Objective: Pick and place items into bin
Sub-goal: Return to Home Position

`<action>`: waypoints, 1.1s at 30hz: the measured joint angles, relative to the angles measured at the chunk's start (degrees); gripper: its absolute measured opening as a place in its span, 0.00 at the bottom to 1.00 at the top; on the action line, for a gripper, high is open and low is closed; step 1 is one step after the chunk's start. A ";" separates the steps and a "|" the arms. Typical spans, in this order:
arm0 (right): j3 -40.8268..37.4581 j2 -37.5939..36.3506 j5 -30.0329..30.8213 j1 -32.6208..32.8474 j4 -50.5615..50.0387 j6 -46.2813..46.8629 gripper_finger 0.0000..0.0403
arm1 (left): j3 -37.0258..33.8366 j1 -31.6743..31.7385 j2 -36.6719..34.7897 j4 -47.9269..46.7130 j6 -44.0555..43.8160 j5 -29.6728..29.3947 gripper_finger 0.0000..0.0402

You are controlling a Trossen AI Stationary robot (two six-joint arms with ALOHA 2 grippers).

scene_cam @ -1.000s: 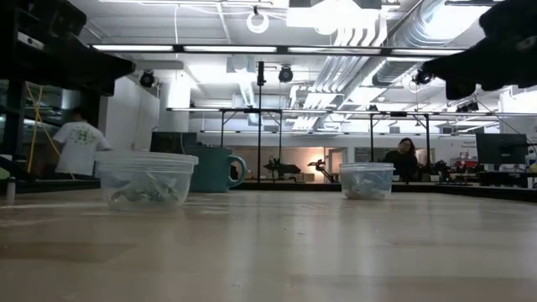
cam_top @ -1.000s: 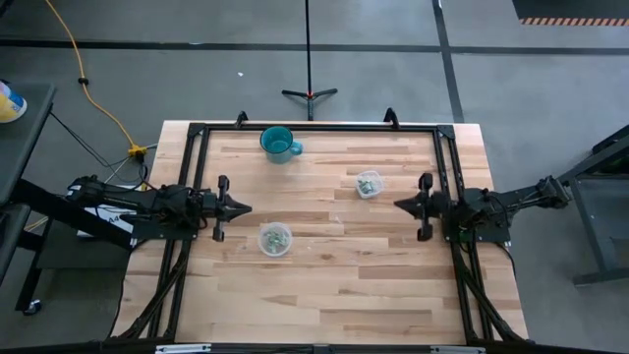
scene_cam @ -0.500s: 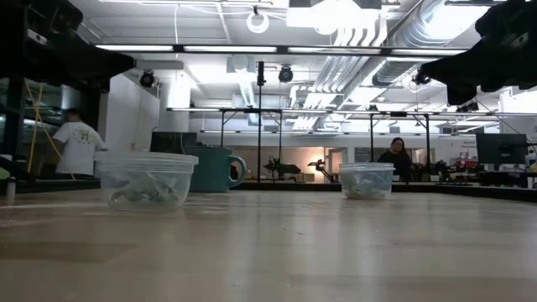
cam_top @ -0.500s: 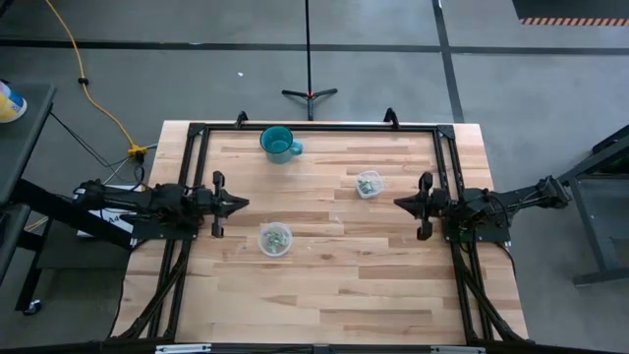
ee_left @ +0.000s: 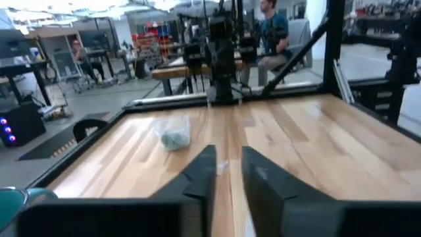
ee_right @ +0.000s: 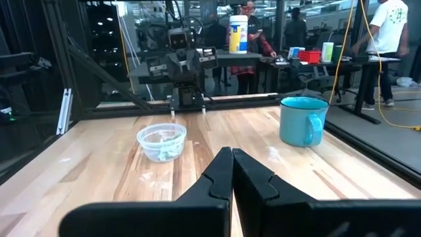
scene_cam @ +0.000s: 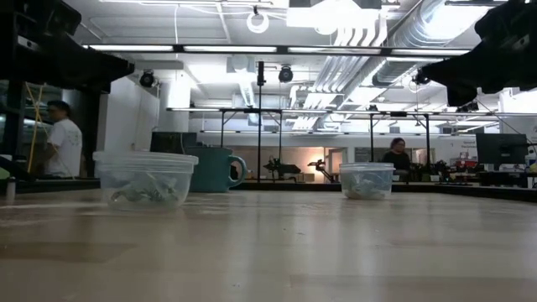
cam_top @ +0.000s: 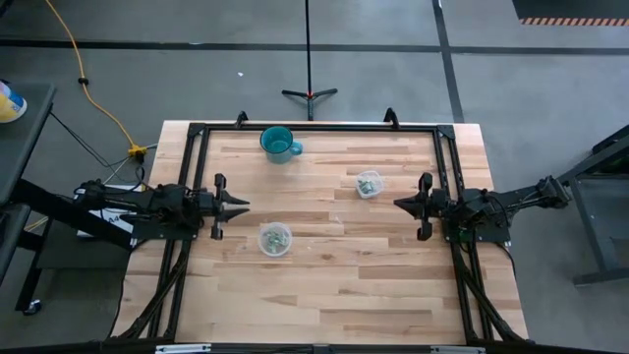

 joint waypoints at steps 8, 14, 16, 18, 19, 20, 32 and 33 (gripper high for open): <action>0.00 0.00 0.00 0.02 -0.33 0.00 0.00 | 0.00 0.00 0.00 0.06 -0.02 -0.03 0.42; 0.00 0.00 0.00 0.02 -0.78 0.00 0.00 | 0.00 0.01 0.00 0.08 -0.04 -0.06 0.43; 0.00 0.00 -0.01 0.02 -0.78 0.00 0.00 | 0.00 0.00 0.00 0.06 -0.04 -0.06 0.42; 0.00 0.00 -0.01 0.02 -0.83 0.01 0.00 | 0.00 0.00 0.00 0.06 -0.04 -0.06 0.43; 0.00 0.00 -0.01 0.02 -0.83 0.00 0.00 | 0.00 0.00 0.00 0.07 -0.04 -0.06 0.43; 0.00 0.00 -0.02 0.02 -0.85 0.00 0.00 | 0.00 0.01 0.00 0.08 -0.06 -0.06 0.43; -0.03 0.00 -0.01 0.02 -0.94 0.00 0.00 | 0.00 0.00 0.00 0.08 -0.09 -0.07 0.43; -0.03 0.00 -0.01 0.01 -0.94 0.01 0.00 | 0.00 0.00 0.00 0.08 -0.09 -0.07 0.43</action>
